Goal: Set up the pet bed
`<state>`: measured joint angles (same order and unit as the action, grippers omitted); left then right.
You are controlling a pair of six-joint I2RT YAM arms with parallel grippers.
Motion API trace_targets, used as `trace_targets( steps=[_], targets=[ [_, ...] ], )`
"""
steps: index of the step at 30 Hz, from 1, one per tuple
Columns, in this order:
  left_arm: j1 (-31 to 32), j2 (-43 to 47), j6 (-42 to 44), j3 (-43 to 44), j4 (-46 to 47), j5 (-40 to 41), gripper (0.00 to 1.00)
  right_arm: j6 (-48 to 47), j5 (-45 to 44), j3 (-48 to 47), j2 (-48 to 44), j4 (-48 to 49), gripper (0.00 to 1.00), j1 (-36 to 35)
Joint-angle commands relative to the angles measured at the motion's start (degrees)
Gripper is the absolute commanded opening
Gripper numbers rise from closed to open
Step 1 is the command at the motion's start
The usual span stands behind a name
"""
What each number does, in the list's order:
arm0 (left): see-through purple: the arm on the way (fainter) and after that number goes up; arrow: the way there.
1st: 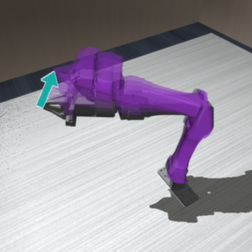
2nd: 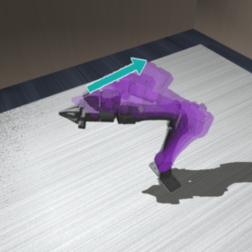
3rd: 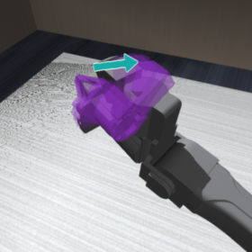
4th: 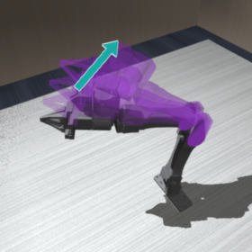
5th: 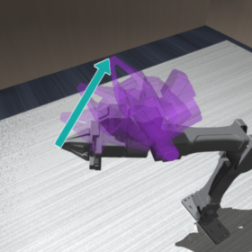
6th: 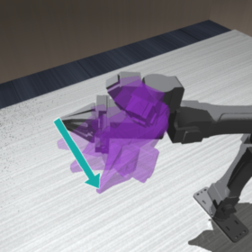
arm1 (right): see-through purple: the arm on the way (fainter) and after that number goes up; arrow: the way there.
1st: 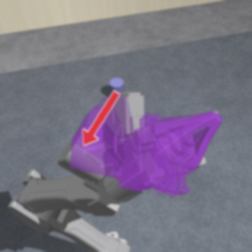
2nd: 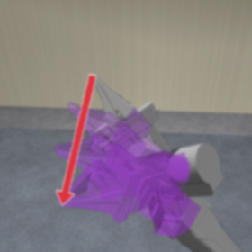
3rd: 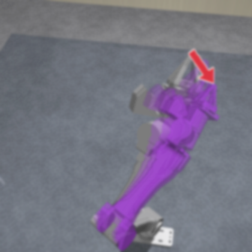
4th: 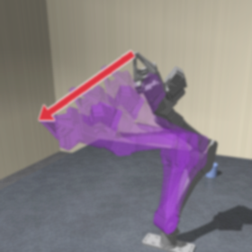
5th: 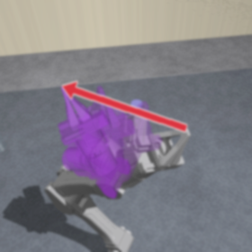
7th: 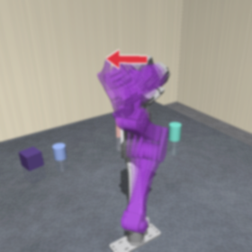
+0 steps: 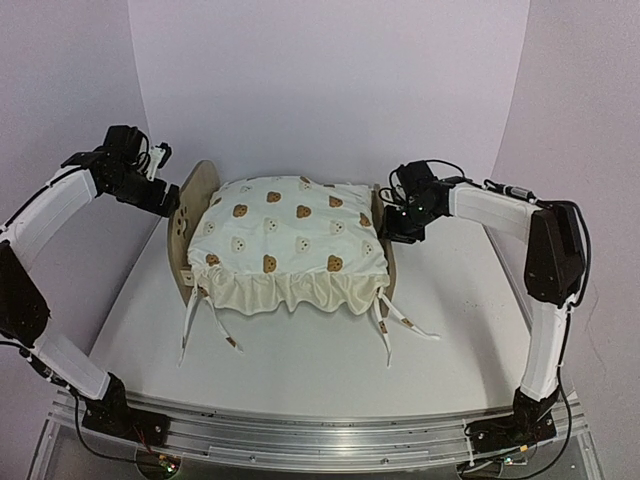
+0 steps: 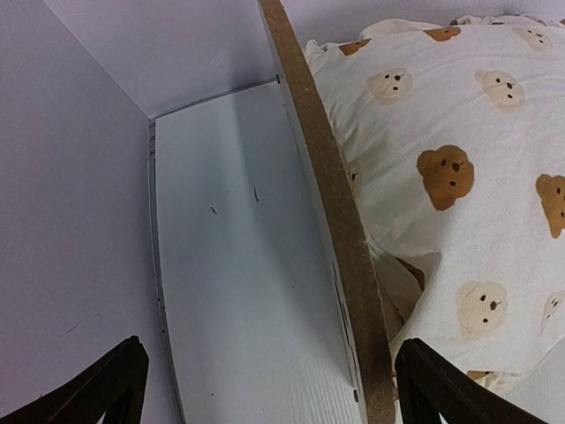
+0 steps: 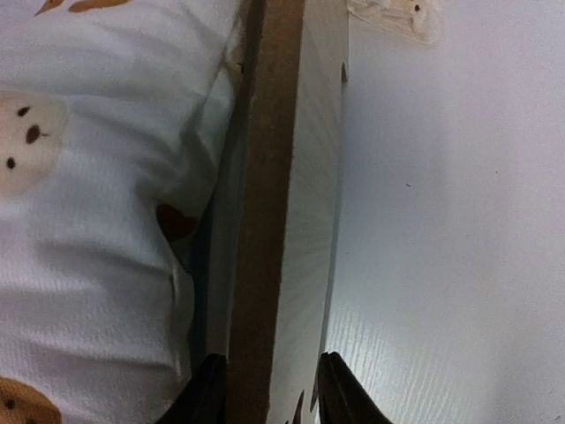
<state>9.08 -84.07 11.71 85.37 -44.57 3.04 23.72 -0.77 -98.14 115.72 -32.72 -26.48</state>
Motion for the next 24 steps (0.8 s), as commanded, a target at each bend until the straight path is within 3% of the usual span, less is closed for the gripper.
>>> trace_targets(
  steps=[1,5,12,18,24],
  targets=[
    [-0.5,-2.1,1.1,4.3,-1.5,-1.6,1.0,1.1,3.6,5.0,-4.5,-1.0,0.25,-0.6],
    [-0.5,-2.6,3.0,5.5,-2.0,-2.8,1.0,2.8,1.6,12.9,-10.1,-1.5,0.21,-3.6],
    [-0.6,-2.9,7.1,12.0,-4.5,-5.8,1.0,11.6,-10.0,20.4,-18.2,-1.8,0.22,-20.5],
    [-0.5,-1.8,12.7,13.0,-7.3,-8.2,0.99,20.7,-19.4,17.2,-19.9,-8.6,0.46,-36.0],
    [-0.5,3.7,22.8,12.1,-17.7,-28.2,0.93,13.9,-21.4,14.3,-28.3,-21.4,0.62,-33.0]
  ],
)
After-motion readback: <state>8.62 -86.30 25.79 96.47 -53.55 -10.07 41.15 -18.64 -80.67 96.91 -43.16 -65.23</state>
